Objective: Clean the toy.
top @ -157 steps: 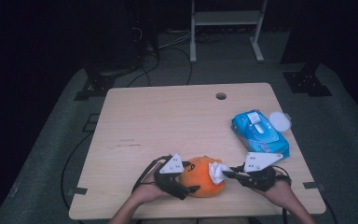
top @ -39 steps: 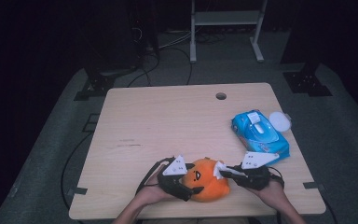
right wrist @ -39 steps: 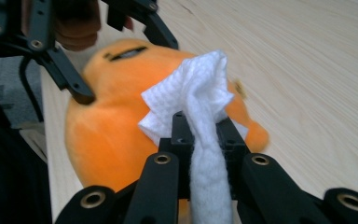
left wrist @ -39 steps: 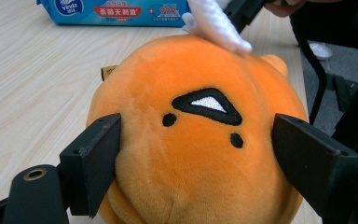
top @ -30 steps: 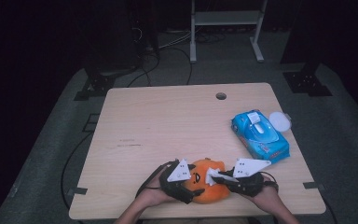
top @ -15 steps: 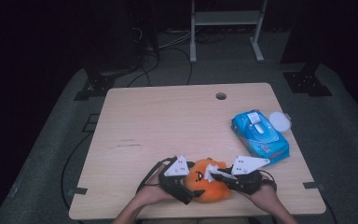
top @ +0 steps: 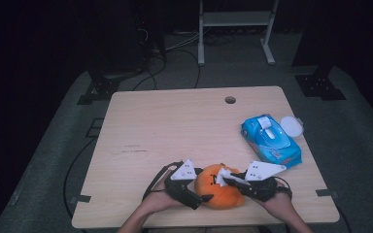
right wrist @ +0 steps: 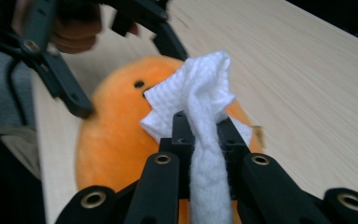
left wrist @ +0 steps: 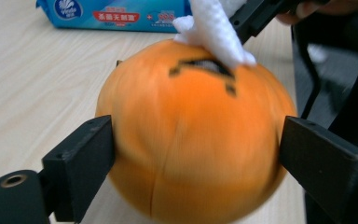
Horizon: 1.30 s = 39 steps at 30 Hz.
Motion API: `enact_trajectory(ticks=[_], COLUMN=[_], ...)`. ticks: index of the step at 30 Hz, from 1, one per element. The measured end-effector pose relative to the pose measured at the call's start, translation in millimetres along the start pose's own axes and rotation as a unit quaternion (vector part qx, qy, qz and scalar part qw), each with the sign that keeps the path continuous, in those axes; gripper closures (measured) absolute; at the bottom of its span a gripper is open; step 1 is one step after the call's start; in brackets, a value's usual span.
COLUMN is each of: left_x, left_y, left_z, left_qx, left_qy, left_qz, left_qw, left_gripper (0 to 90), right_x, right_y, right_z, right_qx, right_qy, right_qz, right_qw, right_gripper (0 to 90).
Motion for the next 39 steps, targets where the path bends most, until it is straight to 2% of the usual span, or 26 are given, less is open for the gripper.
enact_trajectory(ticks=[1, 4, 6, 8, 9, 10, 12, 14, 15, 17, 19, 20, 22, 24, 25, 27, 30, 32, 33, 34, 36, 37, 39], left_x=[1.5, 4.6, 6.2, 6.0, 5.6, 5.0, 3.0, 1.8, 2.5, 4.4, 5.0, 5.2, 4.9, 4.4, 4.5, 4.5, 5.7, 8.8, 9.9, 10.4, 10.0, 9.9, 10.4], left_y=[-1.1, -0.3, 0.3, -0.2, -1.8, -3.2, -8.5, -13.5, -14.2, -13.0, -12.5, -12.3, -12.2, -12.5, -12.4, -11.9, -11.4, -14.2, -15.4, -14.9, -10.0, -4.0, 5.3], left_z=[0.7, -0.1, -3.0, -4.4, -3.4, -2.7, -1.0, -0.7, -0.7, -1.5, -2.2, -2.1, -1.1, -0.1, 0.2, 0.1, -3.7, -4.6, -3.9, -3.6, -3.6, -4.2, -4.2], left_qx=[-0.007, -0.001, 0.003, 0.008, 0.008, 0.004, -0.017, -0.034, -0.04, -0.038, -0.039, -0.038, -0.027, -0.028, -0.025, -0.025, -0.05, -0.087, -0.088, -0.083, -0.042, -0.006, 0.053], left_qy=[0.0, 0.013, 0.017, 0.015, 0.017, 0.021, 0.027, 0.031, 0.033, 0.034, 0.034, 0.034, 0.036, 0.043, 0.045, 0.046, 0.049, 0.046, 0.048, 0.053, 0.054, 0.052, 0.044], left_qz=[0.001, -0.012, -0.026, -0.032, -0.032, -0.031, -0.024, -0.017, -0.014, -0.017, -0.021, -0.021, -0.025, -0.019, -0.018, -0.014, 0.0, 0.01, 0.009, 0.007, -0.01, -0.021, -0.031], left_qw=[1.0, 0.9999, 0.9995, 0.9994, 0.9993, 0.9993, 0.9992, 0.9988, 0.9986, 0.9986, 0.9984, 0.9985, 0.9987, 0.9985, 0.9985, 0.9985, 0.9976, 0.995, 0.9949, 0.9951, 0.9976, 0.9984, 0.9971], left_gripper=[10.5, 18.0, 22.9, 24.3, 24.5, 25.3, 26.6, 27.1, 27.1, 27.0, 27.0, 26.9, 26.9, 26.9, 26.9, 26.6, 18.1, 12.3, 12.7, 17.1, 23.8, 26.3, 29.9], right_x=[-2.3, -5.9, -3.5, 0.9, 1.8, 1.9, -0.6, -4.3, -5.8, -8.3, -6.9, -4.2, -0.6, -0.7, -2.8, -6.2, -11.8, -9.4, -6.8, -3.9, 0.2, 1.8, 1.4], right_y=[3.2, 3.2, -6.4, -17.9, -19.2, -18.8, -13.5, -5.1, -4.5, -7.3, -15.0, -20.7, -24.8, -19.4, -12.5, -1.1, 6.9, -1.4, -6.8, -11.5, -15.3, -14.4, -7.6], right_z=[2.5, 2.3, -5.7, -14.1, -15.2, -15.1, -10.7, 0.7, 3.3, 5.0, 0.4, -3.3, -7.0, -7.1, -4.3, 2.9, 11.0, 6.9, 2.7, -2.0, -9.8, -13.5, -18.1], right_qx=[0.006, 0.014, 0.004, -0.013, -0.022, -0.031, -0.029, -0.032, -0.028, -0.035, -0.037, -0.037, -0.043, -0.036, -0.022, -0.012, 0.008, 0.004, 0.002, 0.0, -0.012, -0.016, -0.012], right_qy=[-0.002, 0.003, 0.018, 0.021, 0.015, 0.01, 0.004, -0.018, -0.021, -0.031, -0.023, -0.014, -0.01, -0.006, -0.004, -0.012, -0.016, -0.01, -0.005, 0.003, 0.007, 0.007, 0.014], right_qz=[0.006, 0.005, -0.012, -0.032, -0.026, -0.025, -0.023, -0.009, -0.012, -0.004, -0.017, -0.032, -0.042, -0.033, -0.024, -0.002, 0.009, -0.007, -0.02, -0.032, -0.033, -0.03, -0.019], right_qw=[1.0, 0.9999, 0.9998, 0.9992, 0.9993, 0.9992, 0.9993, 0.9993, 0.9993, 0.9989, 0.9989, 0.9987, 0.9982, 0.9988, 0.9995, 0.9999, 0.9998, 0.9999, 0.9998, 0.9995, 0.9994, 0.9994, 0.9996], right_gripper=[80.4, 80.5, 80.4, 80.4, 80.4, 80.4, 80.5, 80.5, 80.5, 80.5, 80.4, 80.4, 80.4, 80.3, 80.4, 80.4, 80.4, 80.4, 80.4, 80.4, 80.3, 80.3, 80.4])
Point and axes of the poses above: each handheld gripper's, and its own axes: x roughly forward along the jaws, z roughly out of its underside, y roughly to its right, the point moved 6 cm from there along x, roughly forward along the jaws, and after that the axes turned 11 degrees about -x, right-handed, at the moved point
